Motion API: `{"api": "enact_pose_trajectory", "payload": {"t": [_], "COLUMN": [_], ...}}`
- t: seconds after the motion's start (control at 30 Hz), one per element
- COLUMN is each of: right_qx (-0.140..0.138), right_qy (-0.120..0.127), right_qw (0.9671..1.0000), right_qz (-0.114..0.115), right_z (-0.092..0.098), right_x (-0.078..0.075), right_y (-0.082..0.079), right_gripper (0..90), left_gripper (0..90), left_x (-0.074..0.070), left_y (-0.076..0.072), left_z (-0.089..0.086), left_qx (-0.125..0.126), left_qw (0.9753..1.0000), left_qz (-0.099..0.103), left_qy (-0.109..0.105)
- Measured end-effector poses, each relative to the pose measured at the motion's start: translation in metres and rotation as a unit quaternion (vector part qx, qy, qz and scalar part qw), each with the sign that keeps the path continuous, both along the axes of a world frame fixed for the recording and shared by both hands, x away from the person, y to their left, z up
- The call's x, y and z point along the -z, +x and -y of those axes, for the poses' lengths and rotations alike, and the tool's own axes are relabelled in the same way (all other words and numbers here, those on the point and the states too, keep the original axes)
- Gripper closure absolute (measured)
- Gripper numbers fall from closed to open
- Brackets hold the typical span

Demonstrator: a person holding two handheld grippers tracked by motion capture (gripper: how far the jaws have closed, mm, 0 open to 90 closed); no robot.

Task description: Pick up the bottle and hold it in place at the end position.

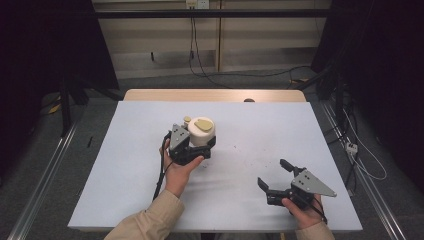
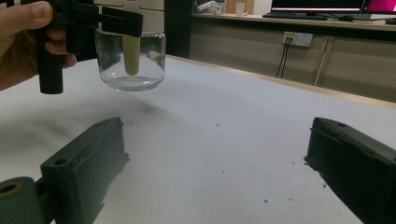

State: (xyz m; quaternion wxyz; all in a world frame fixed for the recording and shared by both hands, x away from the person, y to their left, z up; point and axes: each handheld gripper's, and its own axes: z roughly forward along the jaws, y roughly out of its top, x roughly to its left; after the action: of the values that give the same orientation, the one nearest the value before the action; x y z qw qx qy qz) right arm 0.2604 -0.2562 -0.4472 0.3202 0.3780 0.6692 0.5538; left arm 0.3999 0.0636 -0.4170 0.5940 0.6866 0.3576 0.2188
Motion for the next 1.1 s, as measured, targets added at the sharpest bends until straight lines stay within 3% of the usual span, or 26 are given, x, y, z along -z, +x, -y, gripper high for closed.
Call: {"api": "enact_pose_trajectory", "payload": {"t": [0.57, 1.1], "right_qx": [0.0, 0.0], "right_qy": [0.001, 0.005], "right_qw": [1.0, 1.0], "right_qz": [0.0, -0.002], "right_z": [0.0, 0.001], "right_x": [0.0, 0.0], "right_y": [0.0, 0.0], "right_gripper": [3.8, 3.8], "left_gripper": [6.5, 6.5], "left_x": [0.008, 0.01], "left_y": [0.012, 0.025], "left_z": [0.011, 0.023], "left_qx": [-0.002, -0.003], "left_qw": [0.9999, 0.9999], "left_qz": [-0.011, -0.009], "left_qy": [0.004, 0.012]}}
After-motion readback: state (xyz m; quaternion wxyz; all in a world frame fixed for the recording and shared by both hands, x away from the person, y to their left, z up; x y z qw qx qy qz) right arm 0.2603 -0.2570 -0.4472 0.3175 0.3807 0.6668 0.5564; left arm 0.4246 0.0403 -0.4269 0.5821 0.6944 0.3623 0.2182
